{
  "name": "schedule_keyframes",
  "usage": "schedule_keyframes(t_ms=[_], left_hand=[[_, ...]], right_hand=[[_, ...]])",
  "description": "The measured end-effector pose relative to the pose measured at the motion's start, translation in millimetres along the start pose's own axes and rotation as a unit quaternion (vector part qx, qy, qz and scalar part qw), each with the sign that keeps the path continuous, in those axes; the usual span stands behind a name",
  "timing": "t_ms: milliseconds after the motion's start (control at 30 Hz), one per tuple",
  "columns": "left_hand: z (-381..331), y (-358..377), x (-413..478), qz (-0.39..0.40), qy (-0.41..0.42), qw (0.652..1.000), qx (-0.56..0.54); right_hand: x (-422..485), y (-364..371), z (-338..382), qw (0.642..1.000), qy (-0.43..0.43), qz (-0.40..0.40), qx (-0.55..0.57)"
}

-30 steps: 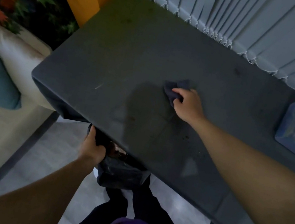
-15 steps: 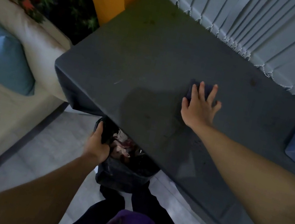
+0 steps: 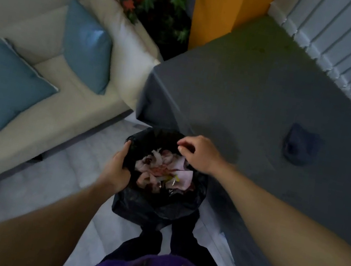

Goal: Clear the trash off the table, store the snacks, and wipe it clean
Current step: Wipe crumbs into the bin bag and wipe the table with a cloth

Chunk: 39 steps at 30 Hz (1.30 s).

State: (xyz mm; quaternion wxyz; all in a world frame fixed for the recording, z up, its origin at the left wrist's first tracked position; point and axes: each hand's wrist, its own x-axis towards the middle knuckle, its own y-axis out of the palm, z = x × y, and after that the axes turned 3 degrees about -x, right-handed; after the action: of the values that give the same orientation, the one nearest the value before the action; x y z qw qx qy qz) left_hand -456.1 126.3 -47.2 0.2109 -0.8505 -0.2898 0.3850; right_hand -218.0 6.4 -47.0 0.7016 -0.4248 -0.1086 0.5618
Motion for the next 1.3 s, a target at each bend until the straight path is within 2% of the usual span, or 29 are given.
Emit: schedule_keyframes(t_ms=[200, 333, 500, 633, 800, 1133, 1300], left_hand=[[28.5, -49.4, -8.1, -0.066, -0.015, 0.996, -0.058], [43.5, -74.7, -10.7, -0.086, -0.023, 0.992, -0.085], [59.5, -98.9, -12.1, -0.094, -0.031, 0.991, -0.091], [70.8, -108.1, -8.7, -0.103, -0.048, 0.988, -0.106], [75.7, -118.0, 5.8, -0.119, -0.066, 0.988, -0.075], [97.2, -130.2, 54.2, -0.127, -0.137, 0.978, 0.091], [110.1, -125.3, 83.2, -0.137, -0.175, 0.973, 0.054]], right_hand=[[15.2, 34.0, 24.5, 0.991, 0.067, 0.045, -0.109], [26.6, 36.9, 39.6, 0.993, 0.049, 0.037, -0.099], [51.1, 37.3, 60.7, 0.992, 0.099, 0.051, -0.062], [65.4, 39.5, 74.3, 0.996, 0.047, 0.04, -0.067], [101.1, 37.2, 90.1, 0.997, -0.001, 0.042, -0.072], [176.6, 68.7, 101.4, 0.986, 0.004, 0.13, -0.104], [202.8, 90.5, 101.9, 0.979, -0.02, 0.152, -0.133]])
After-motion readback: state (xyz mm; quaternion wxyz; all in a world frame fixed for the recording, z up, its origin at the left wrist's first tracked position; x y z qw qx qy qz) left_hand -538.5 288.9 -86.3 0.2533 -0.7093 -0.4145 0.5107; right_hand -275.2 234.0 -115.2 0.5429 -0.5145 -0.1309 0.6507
